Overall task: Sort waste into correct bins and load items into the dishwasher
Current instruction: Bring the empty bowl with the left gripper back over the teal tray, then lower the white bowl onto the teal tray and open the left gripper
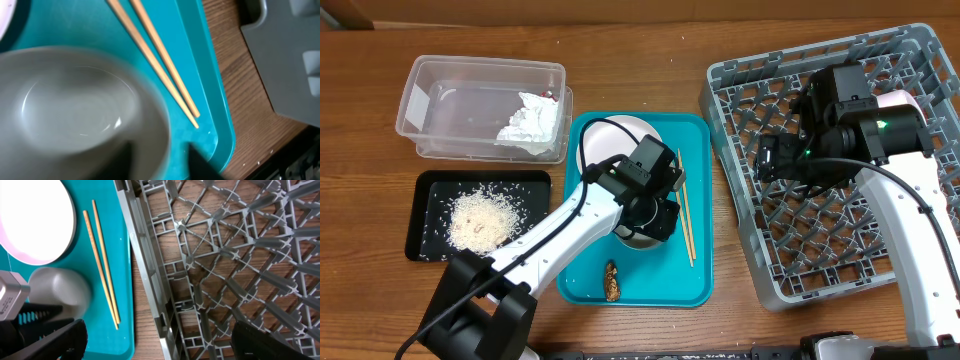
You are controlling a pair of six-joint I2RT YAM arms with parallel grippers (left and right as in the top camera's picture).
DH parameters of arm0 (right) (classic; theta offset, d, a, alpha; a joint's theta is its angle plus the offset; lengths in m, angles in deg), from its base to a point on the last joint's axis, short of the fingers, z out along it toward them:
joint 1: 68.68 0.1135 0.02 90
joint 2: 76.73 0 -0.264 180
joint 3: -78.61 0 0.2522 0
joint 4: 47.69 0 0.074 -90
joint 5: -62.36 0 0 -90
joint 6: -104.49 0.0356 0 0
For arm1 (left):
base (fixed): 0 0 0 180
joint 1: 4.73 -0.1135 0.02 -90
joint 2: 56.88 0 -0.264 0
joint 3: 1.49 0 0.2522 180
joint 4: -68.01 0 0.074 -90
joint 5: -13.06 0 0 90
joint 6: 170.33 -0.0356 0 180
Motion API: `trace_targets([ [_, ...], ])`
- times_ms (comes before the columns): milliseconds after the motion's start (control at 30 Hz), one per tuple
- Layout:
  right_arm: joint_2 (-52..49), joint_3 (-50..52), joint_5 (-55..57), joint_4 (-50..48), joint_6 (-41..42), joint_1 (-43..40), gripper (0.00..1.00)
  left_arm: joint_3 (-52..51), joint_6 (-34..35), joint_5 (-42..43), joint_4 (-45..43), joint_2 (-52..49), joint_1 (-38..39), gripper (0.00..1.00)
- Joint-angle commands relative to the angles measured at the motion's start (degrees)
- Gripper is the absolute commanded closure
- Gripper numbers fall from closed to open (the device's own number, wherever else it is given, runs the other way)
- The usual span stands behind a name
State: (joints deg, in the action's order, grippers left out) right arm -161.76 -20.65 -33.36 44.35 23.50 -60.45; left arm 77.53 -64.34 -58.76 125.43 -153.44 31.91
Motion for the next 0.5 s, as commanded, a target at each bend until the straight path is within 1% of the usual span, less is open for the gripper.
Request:
trace_targets([
  [0,0.11,-0.07,0.13,-0.11,0.15,-0.24,0.06,1.92,0.72,-1.2,0.96,-0.02,-1.09,0.46],
  [100,0.11,-0.07,0.13,-0.13,0.13,-0.24,0.06,5.14,0.72,-1.27,5.18,0.33,-2.29,0.41],
  [167,0.11,-0.07,0.13,-0.17,0.15,-0.24,0.05,8.09,0.72,-1.92,9.38,0.9,-3.54,0.39],
  [300,0.11,-0.07,0.09,-0.66,0.15,-0.24,0.05,12.83,1.27,-6.21,16.55,3.04,-5.99,0.38],
  [400,0.11,-0.07,-2.21,-1.66,0.04,-0.17,0.05,14.27,5.01,-10.56,20.57,5.53,-8.04,0.37],
  [467,0.04,-0.07,-7.52,-2.67,-1.18,-0.07,0.06,14.34,8.76,-13.42,23.04,7.34,-9.79,0.36],
])
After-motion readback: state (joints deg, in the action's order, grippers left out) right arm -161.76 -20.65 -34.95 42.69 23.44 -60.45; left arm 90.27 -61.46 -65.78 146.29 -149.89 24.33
